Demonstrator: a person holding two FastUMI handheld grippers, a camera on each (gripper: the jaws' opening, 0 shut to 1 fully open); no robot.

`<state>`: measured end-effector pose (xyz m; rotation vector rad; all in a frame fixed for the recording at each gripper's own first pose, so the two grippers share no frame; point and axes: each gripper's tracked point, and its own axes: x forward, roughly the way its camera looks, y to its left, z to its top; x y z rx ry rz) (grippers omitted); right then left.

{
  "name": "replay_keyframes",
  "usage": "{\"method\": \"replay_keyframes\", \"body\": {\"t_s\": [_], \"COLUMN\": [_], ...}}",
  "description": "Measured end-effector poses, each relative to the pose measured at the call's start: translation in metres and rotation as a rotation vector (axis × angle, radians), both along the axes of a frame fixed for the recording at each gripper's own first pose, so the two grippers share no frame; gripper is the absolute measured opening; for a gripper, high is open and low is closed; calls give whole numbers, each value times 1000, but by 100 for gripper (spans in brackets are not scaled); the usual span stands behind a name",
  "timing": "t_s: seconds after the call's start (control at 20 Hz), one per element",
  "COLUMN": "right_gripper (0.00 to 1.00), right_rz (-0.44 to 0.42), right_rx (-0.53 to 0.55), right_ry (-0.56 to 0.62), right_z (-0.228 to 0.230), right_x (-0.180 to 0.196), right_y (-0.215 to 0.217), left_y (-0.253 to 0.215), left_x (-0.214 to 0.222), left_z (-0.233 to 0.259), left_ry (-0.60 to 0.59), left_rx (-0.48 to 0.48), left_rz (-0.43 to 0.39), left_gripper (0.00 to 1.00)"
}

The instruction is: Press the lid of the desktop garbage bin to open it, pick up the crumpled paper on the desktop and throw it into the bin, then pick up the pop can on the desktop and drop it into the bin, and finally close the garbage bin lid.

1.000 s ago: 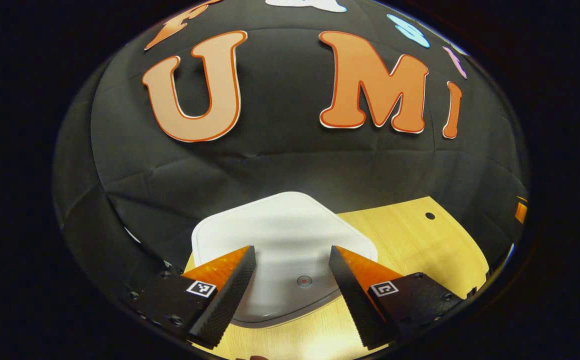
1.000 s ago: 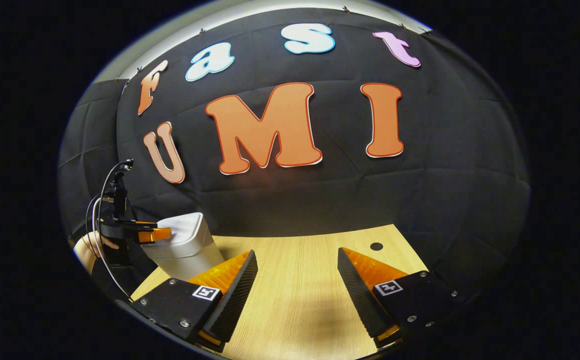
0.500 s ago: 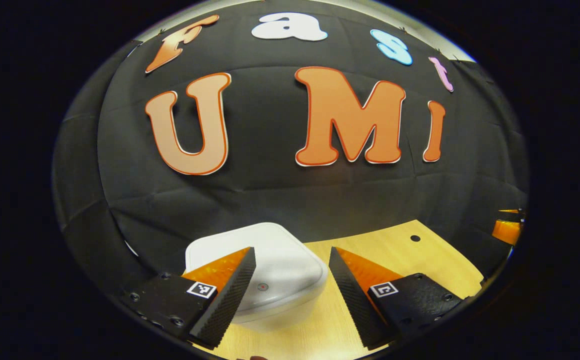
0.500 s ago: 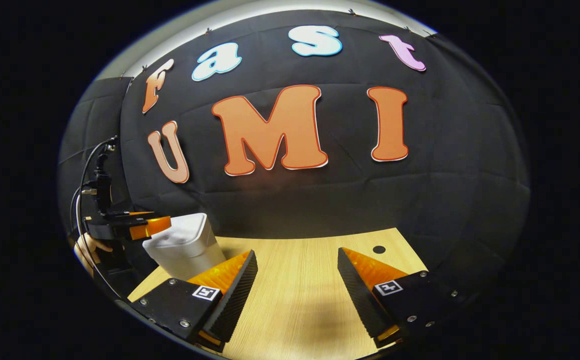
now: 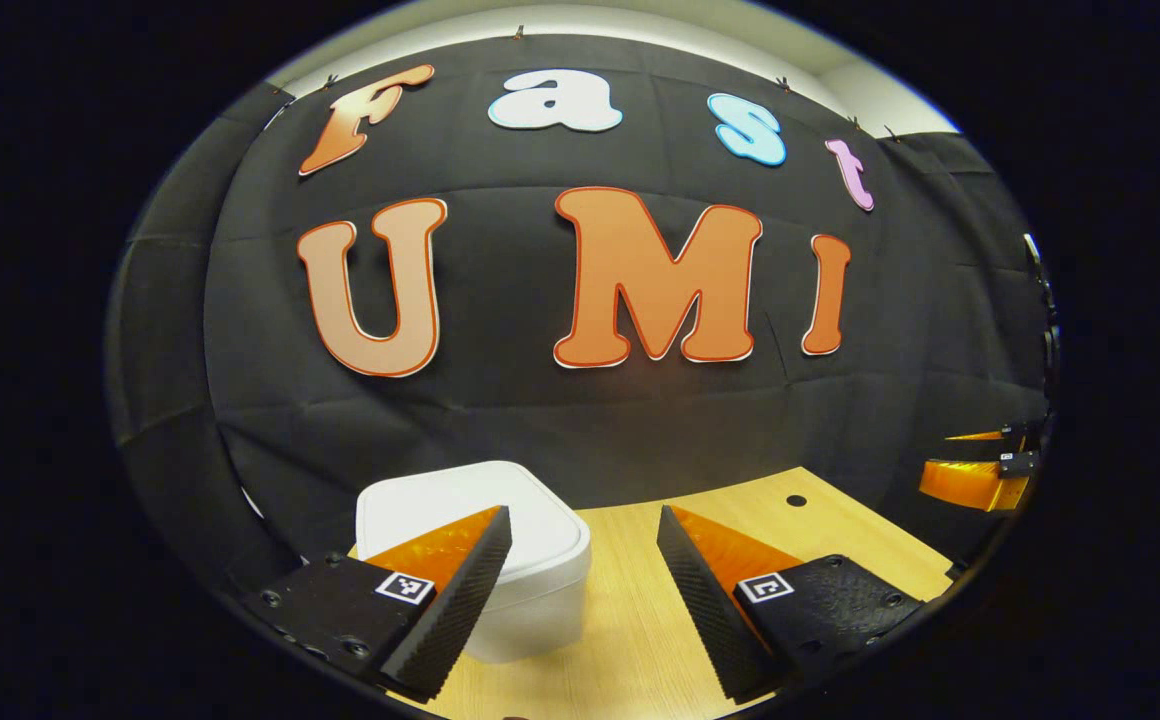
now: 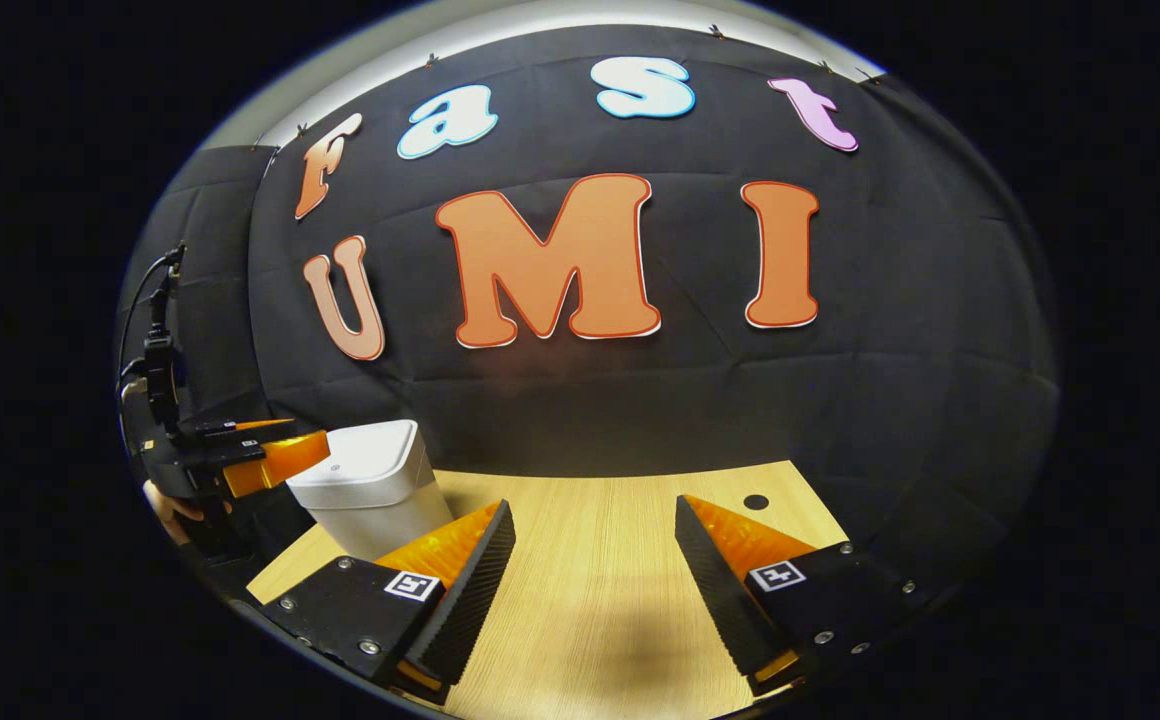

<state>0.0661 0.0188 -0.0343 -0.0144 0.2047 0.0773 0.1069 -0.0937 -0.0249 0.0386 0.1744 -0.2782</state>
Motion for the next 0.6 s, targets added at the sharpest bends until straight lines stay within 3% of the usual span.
{"method": "replay_keyframes", "body": {"t_s": [0.2, 0.4, 0.45, 0.6], "right_gripper": [96, 96, 100, 96], "right_rz": [-16, -32, -35, -41], "right_rx": [-17, -41, -46, -50], "right_ry": [-33, -63, -69, -79], "right_z": [-5, -11, -10, -11], "right_x": [-9, -13, -13, -16], "right_y": [-4, -5, -4, -7], "left_y": [1, -2, -2, -2], "left_x": [-24, -35, -35, -35], "left_z": [-4, -12, -12, -12], "left_ry": [-55, -45, -41, -29], "left_rx": [9, -13, -24, -45], "left_rz": [25, 13, 14, 14], "left_gripper": [94, 94, 94, 94]}}
